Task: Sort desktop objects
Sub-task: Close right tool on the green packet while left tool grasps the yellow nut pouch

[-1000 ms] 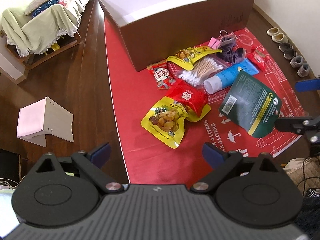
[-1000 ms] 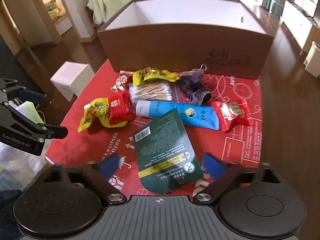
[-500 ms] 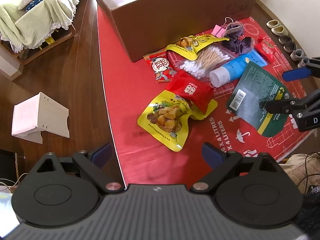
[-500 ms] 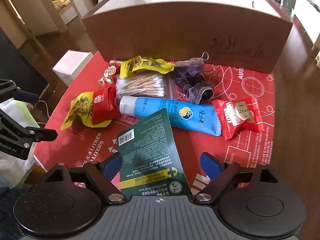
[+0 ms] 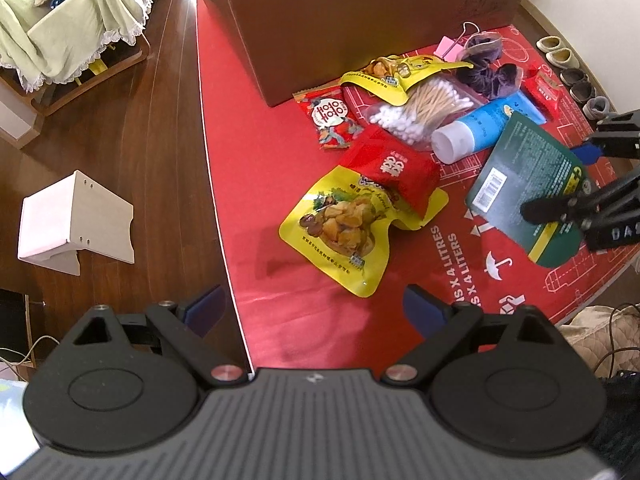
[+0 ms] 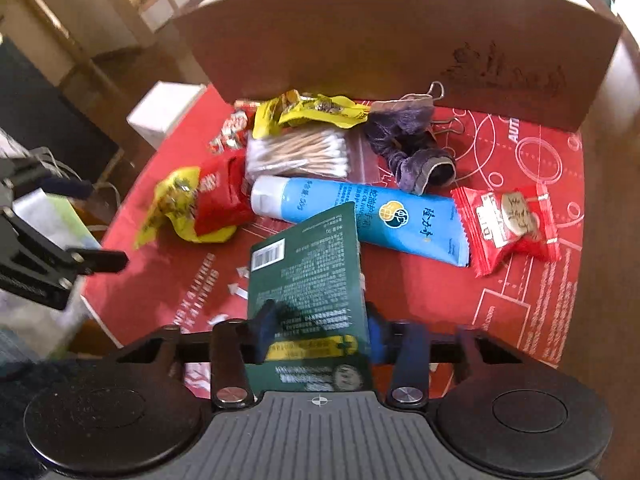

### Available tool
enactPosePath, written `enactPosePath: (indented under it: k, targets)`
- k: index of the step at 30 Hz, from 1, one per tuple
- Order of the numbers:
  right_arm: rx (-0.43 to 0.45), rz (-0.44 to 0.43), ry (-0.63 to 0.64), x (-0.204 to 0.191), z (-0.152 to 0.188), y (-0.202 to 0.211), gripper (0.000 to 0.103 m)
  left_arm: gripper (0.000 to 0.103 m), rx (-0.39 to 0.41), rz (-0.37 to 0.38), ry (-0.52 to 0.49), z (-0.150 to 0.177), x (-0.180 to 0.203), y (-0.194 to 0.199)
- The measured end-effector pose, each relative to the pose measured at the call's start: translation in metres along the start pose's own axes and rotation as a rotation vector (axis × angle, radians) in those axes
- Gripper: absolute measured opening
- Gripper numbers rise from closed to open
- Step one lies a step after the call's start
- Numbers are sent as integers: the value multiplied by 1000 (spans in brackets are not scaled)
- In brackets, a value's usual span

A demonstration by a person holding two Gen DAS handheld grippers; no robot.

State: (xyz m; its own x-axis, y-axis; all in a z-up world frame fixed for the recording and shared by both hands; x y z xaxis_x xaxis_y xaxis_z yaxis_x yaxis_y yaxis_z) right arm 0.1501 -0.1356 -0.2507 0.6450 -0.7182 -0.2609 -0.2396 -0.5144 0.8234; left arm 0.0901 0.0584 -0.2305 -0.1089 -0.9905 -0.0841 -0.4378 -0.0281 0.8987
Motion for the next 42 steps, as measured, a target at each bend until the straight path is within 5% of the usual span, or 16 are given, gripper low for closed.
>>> enactPosePath:
  k: [9, 18, 26, 30, 33, 42]
  targets:
    - [47, -40, -92, -8, -5, 23, 1, 88, 9, 18, -23, -1, 6, -1]
    - [84, -47, -167, -15, -12, 47, 0, 75, 40, 28, -106, -6, 17, -6]
    - [81, -32, -206, -12, -5, 46, 0, 69, 110, 26, -284, -16, 31, -22]
    - [77, -32, -239, -8, -2, 47, 0, 41, 83, 92, -322, -16, 36, -34]
    - [76, -37, -271, -6, 0, 48, 0, 41, 81, 123, -330, -20, 35, -37]
    - [84, -51, -336, -4, -1, 61, 0, 17, 82, 176, -289, -35, 32, -19]
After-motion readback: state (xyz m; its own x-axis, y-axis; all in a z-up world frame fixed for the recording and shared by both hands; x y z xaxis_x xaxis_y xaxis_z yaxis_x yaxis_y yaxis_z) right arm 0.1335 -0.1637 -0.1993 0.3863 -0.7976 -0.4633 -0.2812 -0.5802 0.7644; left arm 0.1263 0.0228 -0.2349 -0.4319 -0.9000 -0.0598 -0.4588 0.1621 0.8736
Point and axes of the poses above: each gripper's, at about its wrist camera, not at the fingertips, and y roughly against the way its jaws point, x to its right, z to its underside, the point moved 9 cm from there along -y, roughly the way its jaws point, and after that the axes turned 9 degrees about x, right-handed, at the moved point
